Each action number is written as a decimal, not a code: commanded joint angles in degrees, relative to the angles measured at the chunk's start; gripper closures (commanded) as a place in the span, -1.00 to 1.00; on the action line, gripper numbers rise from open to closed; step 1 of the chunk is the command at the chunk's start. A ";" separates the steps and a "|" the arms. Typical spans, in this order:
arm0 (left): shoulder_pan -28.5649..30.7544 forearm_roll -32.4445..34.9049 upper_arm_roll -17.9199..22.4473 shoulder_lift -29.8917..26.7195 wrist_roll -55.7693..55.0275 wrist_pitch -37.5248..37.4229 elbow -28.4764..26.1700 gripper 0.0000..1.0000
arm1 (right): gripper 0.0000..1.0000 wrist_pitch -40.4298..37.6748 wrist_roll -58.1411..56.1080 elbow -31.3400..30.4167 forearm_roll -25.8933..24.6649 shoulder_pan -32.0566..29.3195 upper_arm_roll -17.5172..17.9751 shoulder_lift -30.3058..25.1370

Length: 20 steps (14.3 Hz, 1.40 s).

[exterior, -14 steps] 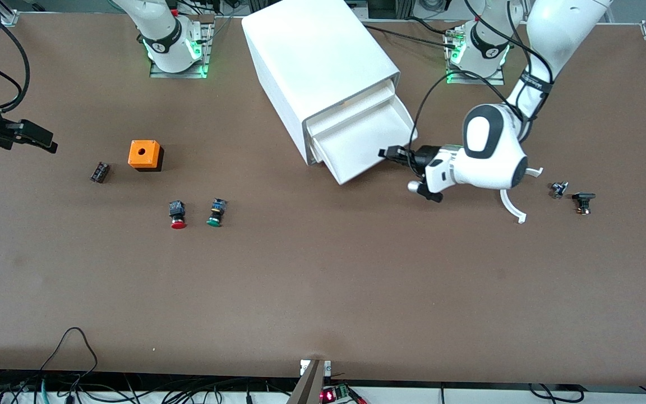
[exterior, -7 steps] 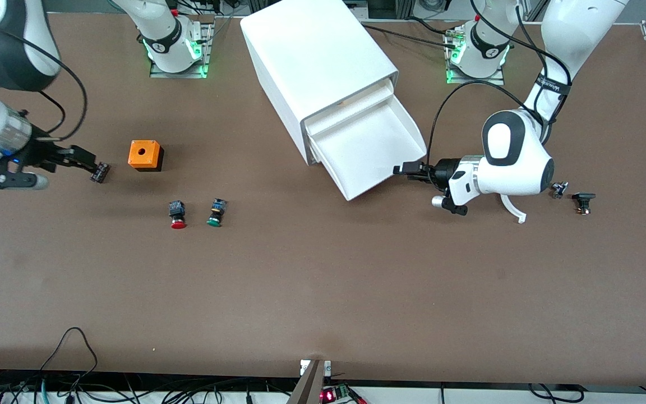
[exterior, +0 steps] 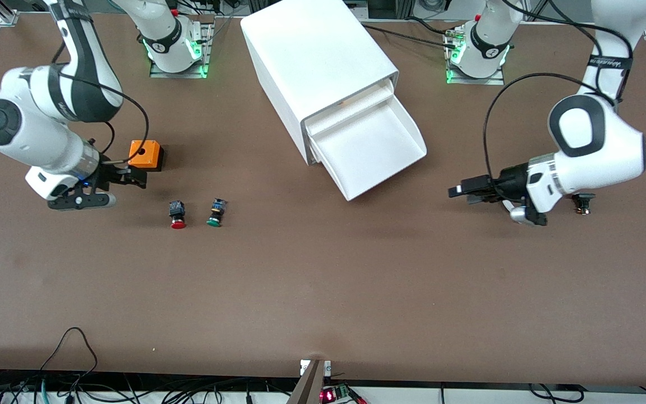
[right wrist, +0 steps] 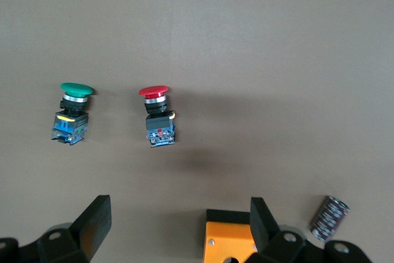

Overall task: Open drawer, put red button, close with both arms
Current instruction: 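Move the right gripper to the red button while the left gripper withdraws, then grasp the red mushroom button with the right gripper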

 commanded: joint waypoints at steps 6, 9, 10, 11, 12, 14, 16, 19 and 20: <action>-0.66 29.09 4.40 -9.45 -0.80 -21.90 16.40 -1.00 | -1.00 11.51 0.13 -1.85 -0.59 -0.21 2.99 8.34; -1.79 39.55 4.32 -10.68 -1.24 -31.17 22.49 -1.00 | -1.00 16.08 -1.89 -3.96 -0.95 -0.30 2.99 10.45; -2.15 41.66 4.40 -11.12 -1.67 -31.96 23.02 -1.00 | -1.00 17.84 -3.55 -4.48 -0.95 -0.30 2.99 11.42; -2.76 45.25 4.23 -11.56 -2.03 -32.14 23.20 -1.00 | -1.00 19.33 -3.91 -5.19 -0.95 -0.30 2.99 11.86; -3.81 48.33 4.14 -11.65 -2.55 -32.14 23.73 -1.00 | -1.00 20.22 -3.92 -5.71 -0.95 -0.30 2.99 12.04; -4.00 49.15 4.14 -11.65 -2.91 -32.14 24.00 -1.00 | -1.00 20.58 -4.27 -5.98 -0.95 -0.21 2.99 12.57; -4.00 48.98 4.40 -11.56 -3.95 -31.79 24.00 -1.00 | -1.00 21.80 -4.71 -6.07 -1.99 -0.21 2.99 13.53; -4.08 49.24 4.41 -11.56 -11.15 -31.26 24.08 -1.00 | -1.00 22.78 -5.24 -6.16 -2.97 -0.30 2.99 14.68; -4.17 49.76 4.32 -11.65 -12.04 -31.26 24.17 -1.00 | -1.00 22.78 -5.24 -6.07 -2.97 -0.30 2.99 14.94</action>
